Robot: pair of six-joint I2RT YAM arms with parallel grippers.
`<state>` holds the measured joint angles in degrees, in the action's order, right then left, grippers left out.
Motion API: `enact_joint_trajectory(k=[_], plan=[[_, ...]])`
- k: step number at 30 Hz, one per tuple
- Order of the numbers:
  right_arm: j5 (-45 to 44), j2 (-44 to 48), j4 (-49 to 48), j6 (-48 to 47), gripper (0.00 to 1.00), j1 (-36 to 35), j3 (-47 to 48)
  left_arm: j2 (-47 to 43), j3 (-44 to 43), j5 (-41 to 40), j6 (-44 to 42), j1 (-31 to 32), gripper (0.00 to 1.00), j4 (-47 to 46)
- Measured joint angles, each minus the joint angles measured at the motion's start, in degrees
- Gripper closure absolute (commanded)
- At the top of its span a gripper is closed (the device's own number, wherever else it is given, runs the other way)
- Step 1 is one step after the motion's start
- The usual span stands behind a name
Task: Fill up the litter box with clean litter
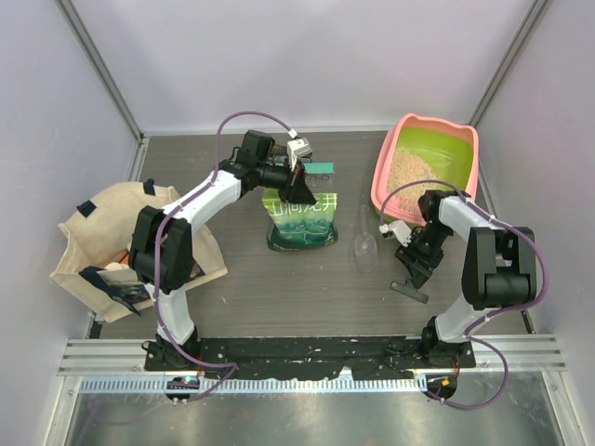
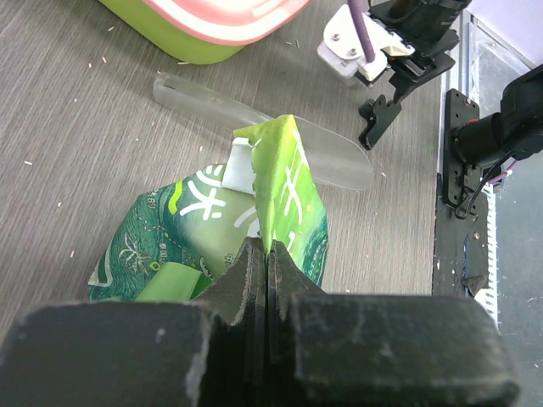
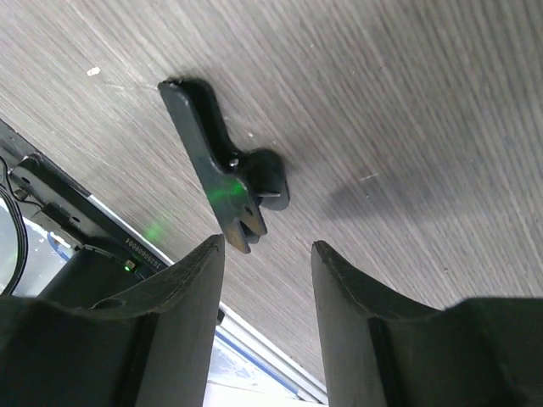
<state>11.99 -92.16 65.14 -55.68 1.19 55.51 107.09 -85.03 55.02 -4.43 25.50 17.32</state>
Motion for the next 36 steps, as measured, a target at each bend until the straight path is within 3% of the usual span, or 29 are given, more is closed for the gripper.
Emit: enact_joint_trajectory(k=[13, 16, 19, 26, 31, 36], plan=[[2.78, -6.25, -0.17, 0.42, 0.67, 0.00, 1.60, 0.00, 0.00, -0.20, -0.28, 0.04, 1.00, 0.04], [3.21, -6.25, -0.11, 0.57, 0.78, -0.09, 1.55, 0.00, 0.00, -0.20, -0.28, 0.04, 1.00, 0.04], [3.87, -6.38, 0.59, 1.27, 0.98, -0.13, 1.49, 0.00, 0.00, -0.22, -0.28, 0.04, 1.00, 0.04], [7.23, -6.19, 6.34, 1.51, 0.99, -0.35, 2.67, 0.00, 0.00, -0.22, -0.31, 0.07, 1.00, 0.04], [10.93, -0.70, 8.87, 1.31, 0.99, -0.76, 9.70, 0.02, -0.02, -0.22, -0.31, 0.07, 0.99, 0.04], [18.38, 6.12, 9.92, 1.66, 0.99, -4.04, 22.29, 0.33, -0.48, -0.42, -0.35, 0.07, 0.79, 0.07]])
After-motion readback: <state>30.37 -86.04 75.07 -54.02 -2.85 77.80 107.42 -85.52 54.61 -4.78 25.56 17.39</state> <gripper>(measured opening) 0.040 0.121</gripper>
